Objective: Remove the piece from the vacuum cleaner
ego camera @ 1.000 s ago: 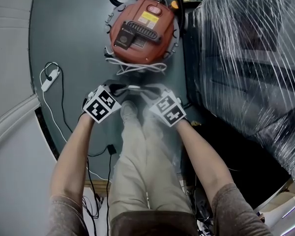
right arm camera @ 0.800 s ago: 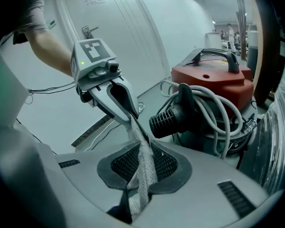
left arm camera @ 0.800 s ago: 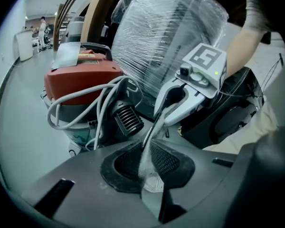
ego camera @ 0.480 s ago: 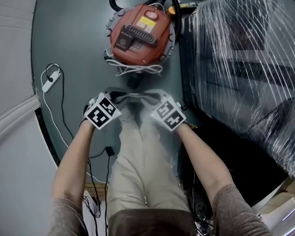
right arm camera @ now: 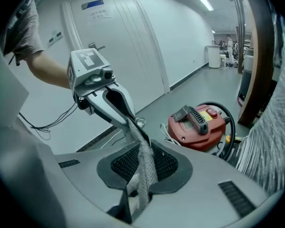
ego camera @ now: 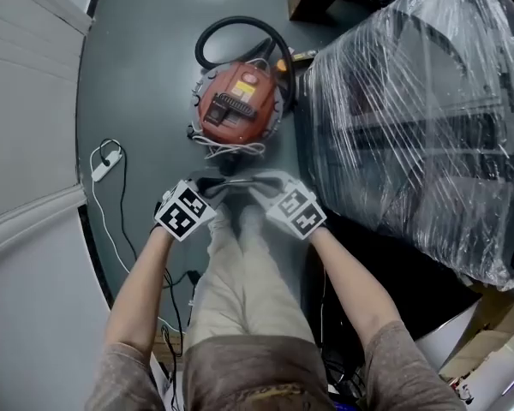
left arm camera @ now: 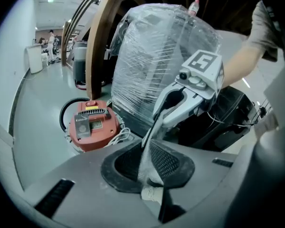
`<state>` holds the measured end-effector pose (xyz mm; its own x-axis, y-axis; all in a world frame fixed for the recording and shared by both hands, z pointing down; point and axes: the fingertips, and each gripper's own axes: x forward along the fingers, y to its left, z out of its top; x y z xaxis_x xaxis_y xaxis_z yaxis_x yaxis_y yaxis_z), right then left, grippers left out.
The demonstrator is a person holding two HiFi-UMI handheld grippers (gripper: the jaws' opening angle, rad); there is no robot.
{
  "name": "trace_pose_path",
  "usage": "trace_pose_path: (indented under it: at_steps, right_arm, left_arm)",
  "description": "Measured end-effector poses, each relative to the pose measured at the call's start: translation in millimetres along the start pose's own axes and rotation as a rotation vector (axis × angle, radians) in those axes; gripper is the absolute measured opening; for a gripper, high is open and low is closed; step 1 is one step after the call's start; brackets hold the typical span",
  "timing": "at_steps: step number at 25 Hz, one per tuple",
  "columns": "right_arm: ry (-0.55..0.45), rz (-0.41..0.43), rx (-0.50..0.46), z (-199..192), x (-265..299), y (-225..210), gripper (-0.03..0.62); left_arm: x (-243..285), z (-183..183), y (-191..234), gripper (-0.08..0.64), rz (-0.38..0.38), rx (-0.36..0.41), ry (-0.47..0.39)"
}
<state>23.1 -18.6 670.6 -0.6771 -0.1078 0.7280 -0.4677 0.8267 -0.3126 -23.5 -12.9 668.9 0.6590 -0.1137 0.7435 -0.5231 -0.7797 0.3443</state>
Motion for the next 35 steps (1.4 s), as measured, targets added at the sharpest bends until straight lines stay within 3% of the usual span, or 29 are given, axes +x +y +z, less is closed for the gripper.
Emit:
trace_pose_path:
  at_steps: [9, 15, 22, 29, 35]
  right_arm:
    - [-0.085, -0.012, -0.016, 87.8, -111.4, 47.1, 0.050]
    - [-0.167, -0.053, -0.045, 153.0, -170.6, 62.5, 0.052]
    - [-0.182, -0.096, -0.113, 198.2, -219.7, 78.5, 0.051]
    - [-0.254, -0.159, -0.126, 234.0, -268.2, 94.5, 0.052]
    - [-0.346, -0.217, -0.088, 248.0, -300.3, 112.2, 0.063]
  left_arm:
    - [-111.1, 88.4, -54.7, 0.049, 0.023, 0.089, -0.009]
    - [-178.2, 145.3, -72.8, 0.049, 0.081, 0.143, -0.042]
    - [-227.9, 189.1, -90.4, 0.049, 0.112, 0.188, -0.073]
    - [-270.2, 228.2, -113.1, 0.049, 0.158, 0.225, -0.169]
    - [-293.2, 239.3, -137.1, 0.050, 0.169, 0.195, -0.293]
